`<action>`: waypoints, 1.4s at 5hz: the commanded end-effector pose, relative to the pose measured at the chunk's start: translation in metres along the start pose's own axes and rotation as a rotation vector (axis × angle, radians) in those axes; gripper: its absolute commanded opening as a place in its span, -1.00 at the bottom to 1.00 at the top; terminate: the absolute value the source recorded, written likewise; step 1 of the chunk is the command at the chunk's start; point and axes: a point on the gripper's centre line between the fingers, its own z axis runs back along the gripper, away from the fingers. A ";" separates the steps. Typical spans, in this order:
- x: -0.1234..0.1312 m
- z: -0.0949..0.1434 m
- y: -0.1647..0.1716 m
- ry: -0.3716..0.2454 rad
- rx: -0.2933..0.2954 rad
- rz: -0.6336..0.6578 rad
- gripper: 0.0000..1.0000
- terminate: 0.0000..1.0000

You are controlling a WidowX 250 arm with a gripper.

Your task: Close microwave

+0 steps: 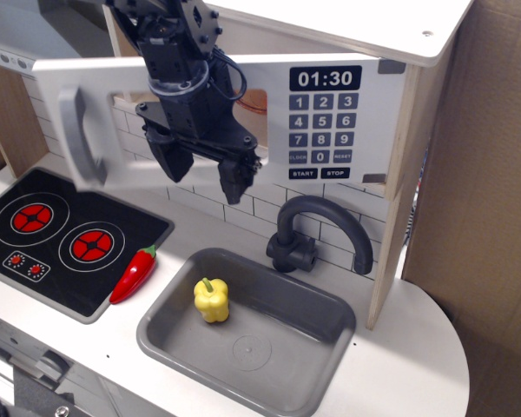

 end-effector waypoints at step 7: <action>0.086 0.007 0.046 -0.386 0.084 -0.184 1.00 -1.00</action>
